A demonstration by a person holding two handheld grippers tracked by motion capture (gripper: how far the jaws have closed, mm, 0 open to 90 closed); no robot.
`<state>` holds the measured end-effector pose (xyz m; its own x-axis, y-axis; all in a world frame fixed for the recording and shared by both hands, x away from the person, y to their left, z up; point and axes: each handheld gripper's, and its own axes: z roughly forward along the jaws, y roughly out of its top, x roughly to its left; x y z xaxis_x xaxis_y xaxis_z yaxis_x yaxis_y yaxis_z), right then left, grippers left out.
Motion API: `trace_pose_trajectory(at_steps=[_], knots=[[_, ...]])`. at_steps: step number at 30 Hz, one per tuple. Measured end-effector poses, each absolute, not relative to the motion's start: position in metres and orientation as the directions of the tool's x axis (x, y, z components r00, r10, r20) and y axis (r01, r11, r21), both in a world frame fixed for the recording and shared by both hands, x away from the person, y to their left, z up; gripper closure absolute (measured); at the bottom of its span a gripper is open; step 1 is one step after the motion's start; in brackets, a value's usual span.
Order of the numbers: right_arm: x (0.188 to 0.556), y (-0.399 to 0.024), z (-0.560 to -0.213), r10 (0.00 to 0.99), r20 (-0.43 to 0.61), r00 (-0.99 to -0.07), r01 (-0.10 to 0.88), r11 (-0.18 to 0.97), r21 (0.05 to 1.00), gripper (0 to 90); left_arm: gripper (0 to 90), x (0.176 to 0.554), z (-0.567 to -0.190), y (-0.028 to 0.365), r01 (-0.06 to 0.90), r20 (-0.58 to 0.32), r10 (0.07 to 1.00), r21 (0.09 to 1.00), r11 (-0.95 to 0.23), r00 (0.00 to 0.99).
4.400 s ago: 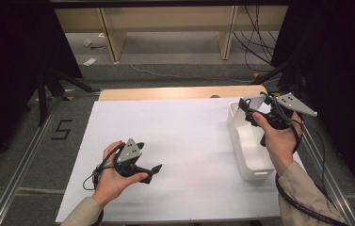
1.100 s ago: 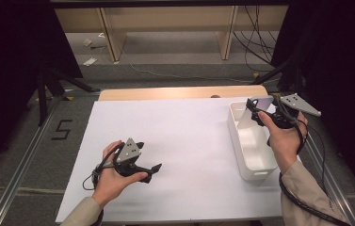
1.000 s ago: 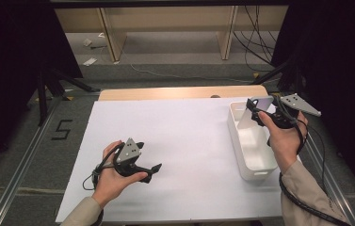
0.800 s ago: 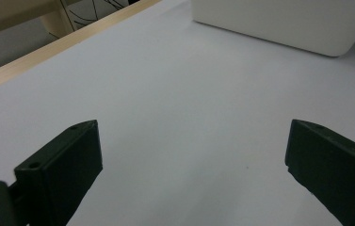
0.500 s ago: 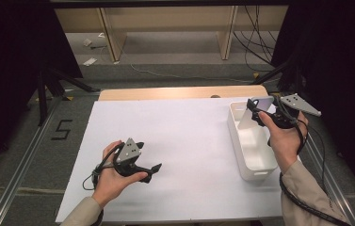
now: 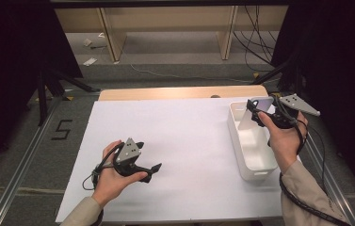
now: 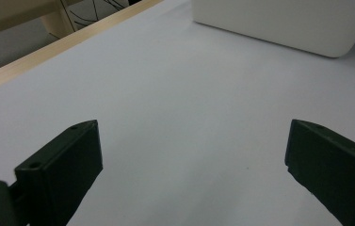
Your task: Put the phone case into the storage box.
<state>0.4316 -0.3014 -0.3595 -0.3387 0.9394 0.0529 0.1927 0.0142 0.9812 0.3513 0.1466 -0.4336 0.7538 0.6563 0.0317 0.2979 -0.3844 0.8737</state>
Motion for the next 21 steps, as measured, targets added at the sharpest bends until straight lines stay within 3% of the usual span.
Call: trace_pose_trajectory(at_steps=[21], knots=[[0.4333, -0.3007, -0.3625, 0.94, 0.045, -0.339, 0.202, 0.026, 0.979, 18.3, 3.9, 0.3514, -0.4336, 0.1464, 0.298, 0.032, 0.657, 0.874, -0.384, 0.753]])
